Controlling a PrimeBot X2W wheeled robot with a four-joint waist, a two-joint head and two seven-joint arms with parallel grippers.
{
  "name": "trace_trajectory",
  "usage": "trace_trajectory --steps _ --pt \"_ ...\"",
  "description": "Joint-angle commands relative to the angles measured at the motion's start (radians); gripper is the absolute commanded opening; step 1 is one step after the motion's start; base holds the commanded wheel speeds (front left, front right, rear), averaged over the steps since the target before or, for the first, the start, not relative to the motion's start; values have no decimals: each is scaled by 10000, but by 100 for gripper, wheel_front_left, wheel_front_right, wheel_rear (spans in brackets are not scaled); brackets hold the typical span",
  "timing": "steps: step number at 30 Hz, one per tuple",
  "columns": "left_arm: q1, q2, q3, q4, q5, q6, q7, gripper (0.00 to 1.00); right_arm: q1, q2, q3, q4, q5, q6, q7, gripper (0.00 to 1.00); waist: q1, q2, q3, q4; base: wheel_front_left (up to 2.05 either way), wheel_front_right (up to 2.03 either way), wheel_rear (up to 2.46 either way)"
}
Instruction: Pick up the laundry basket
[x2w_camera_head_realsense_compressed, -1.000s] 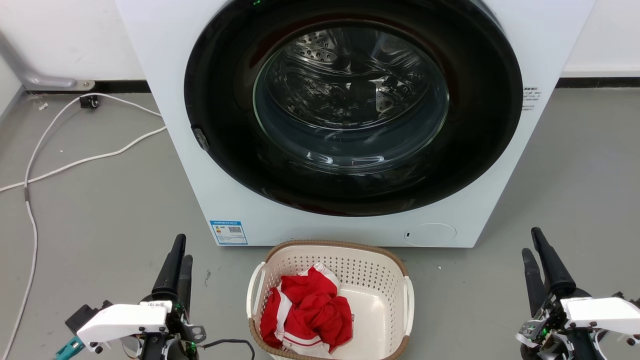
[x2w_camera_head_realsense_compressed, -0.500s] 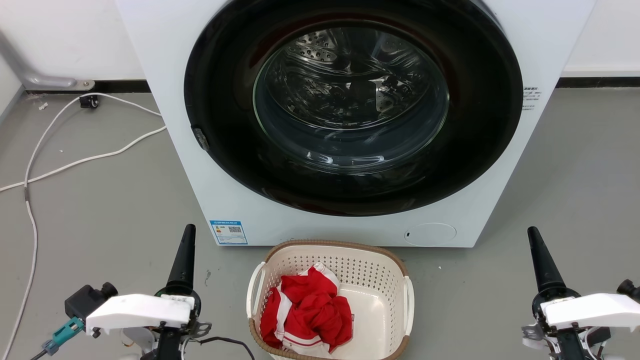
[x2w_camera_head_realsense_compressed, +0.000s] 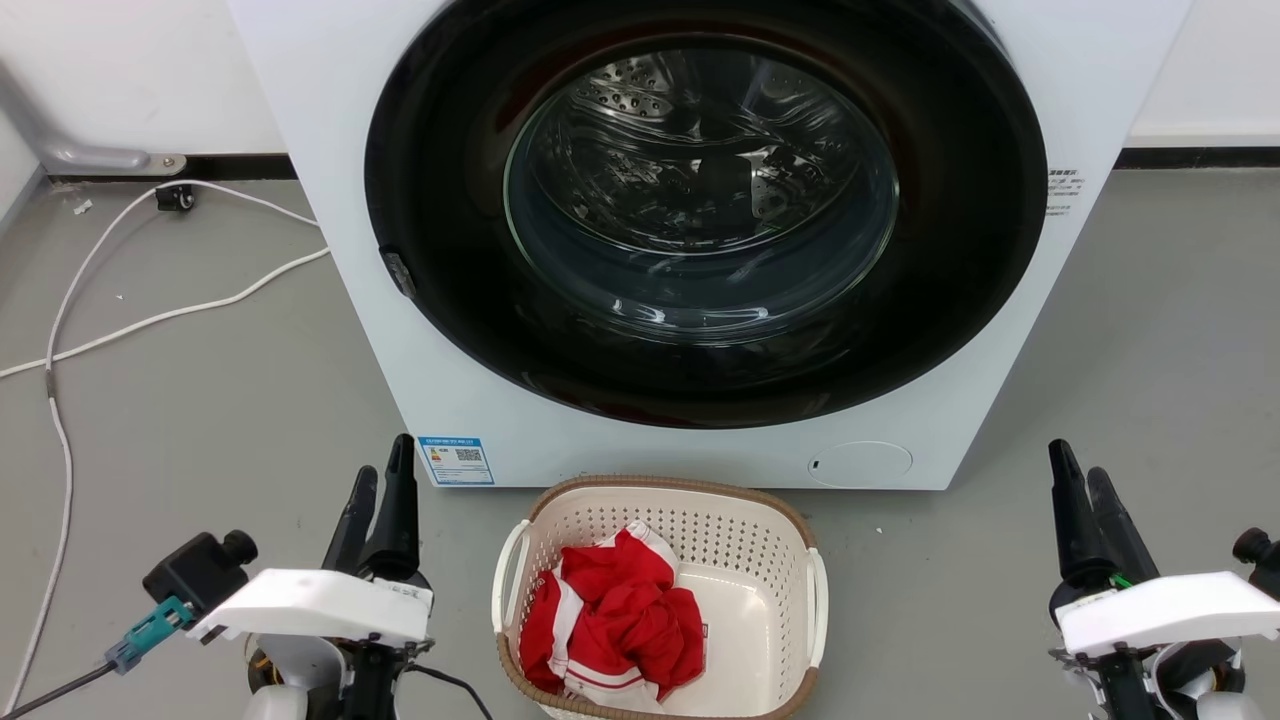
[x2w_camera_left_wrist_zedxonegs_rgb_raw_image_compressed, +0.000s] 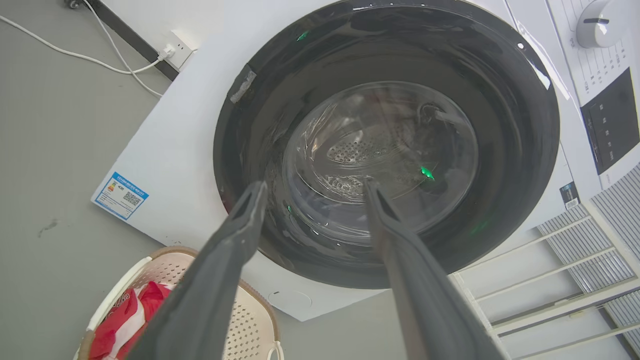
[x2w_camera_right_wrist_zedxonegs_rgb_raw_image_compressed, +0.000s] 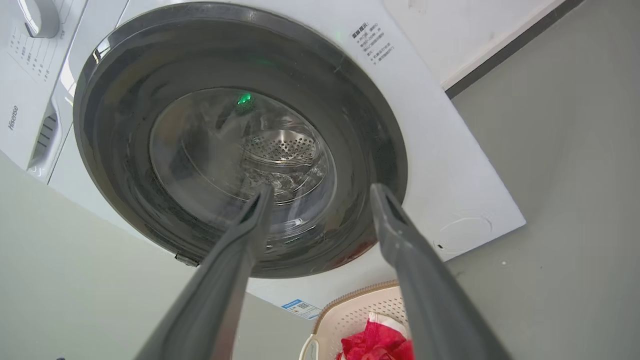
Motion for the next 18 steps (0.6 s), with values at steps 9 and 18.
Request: trace_trajectory --steps 9,18 --pt "-347 43 -203 -147 1804 59 -365 100 40 -3 95 -448 -1852 2 -114 100 0 0 28 7 0 0 0" --pt "-378 97 -346 -72 3008 193 -594 100 74 1 151 -636 -3159 2 -70 100 0 0 50 -5 0 0 0"
